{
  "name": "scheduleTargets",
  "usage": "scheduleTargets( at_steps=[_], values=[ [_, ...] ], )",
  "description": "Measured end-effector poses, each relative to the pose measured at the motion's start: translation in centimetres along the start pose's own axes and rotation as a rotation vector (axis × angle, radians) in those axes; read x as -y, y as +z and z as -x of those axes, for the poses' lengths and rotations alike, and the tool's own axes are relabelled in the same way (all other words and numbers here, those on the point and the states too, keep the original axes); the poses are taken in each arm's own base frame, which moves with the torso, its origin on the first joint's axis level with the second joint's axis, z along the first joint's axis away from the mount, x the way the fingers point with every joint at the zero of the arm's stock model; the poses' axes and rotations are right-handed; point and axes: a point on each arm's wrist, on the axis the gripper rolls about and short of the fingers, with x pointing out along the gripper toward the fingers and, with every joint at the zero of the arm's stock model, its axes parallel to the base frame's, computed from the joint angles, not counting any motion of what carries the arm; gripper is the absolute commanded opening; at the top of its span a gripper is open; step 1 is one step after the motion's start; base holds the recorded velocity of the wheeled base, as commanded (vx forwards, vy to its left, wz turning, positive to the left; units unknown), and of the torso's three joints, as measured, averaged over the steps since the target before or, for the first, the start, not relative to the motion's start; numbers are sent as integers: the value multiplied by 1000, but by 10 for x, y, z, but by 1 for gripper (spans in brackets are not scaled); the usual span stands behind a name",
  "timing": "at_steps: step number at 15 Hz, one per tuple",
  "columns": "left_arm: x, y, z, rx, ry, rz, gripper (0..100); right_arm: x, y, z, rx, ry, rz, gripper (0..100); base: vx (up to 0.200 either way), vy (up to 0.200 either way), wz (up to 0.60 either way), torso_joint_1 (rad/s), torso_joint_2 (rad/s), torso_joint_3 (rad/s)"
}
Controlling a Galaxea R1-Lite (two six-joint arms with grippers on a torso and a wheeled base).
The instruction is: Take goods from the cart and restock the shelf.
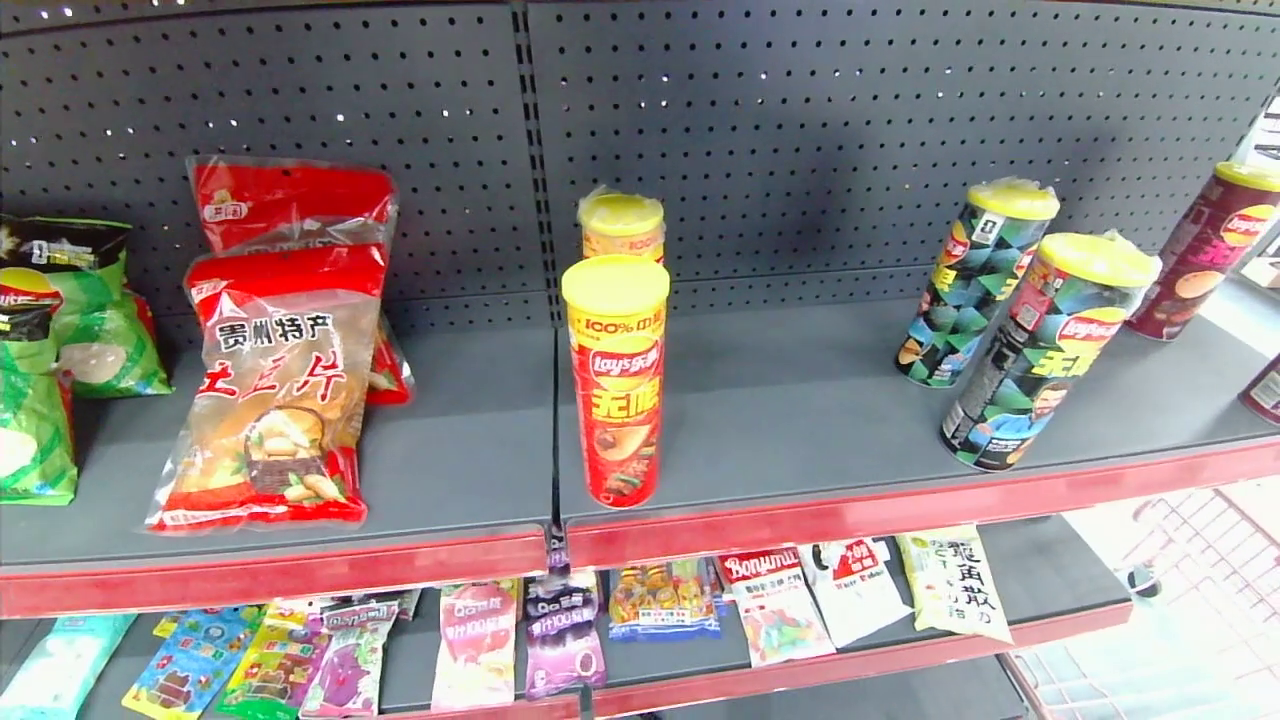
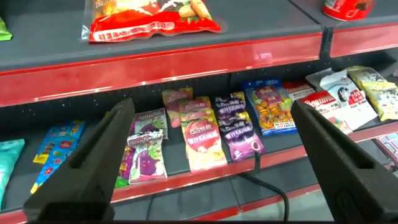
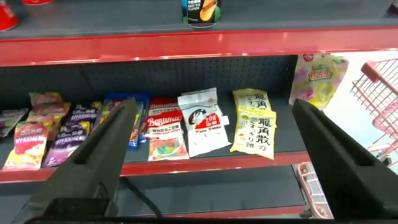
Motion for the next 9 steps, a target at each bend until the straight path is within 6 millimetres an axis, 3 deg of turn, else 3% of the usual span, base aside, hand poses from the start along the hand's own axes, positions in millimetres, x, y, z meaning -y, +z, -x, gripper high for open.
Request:
scheduleTargets(
  at_steps=[2, 9],
  values=[
    [0, 0, 0, 0, 0, 0, 100, 0, 0, 0, 0, 0, -2, 100, 0, 0, 600, 7, 0, -2],
    [0, 0, 0, 0, 0, 0, 100, 0, 0, 0, 0, -1, -3, 100, 0, 0, 0, 0, 0, 0]
  ],
)
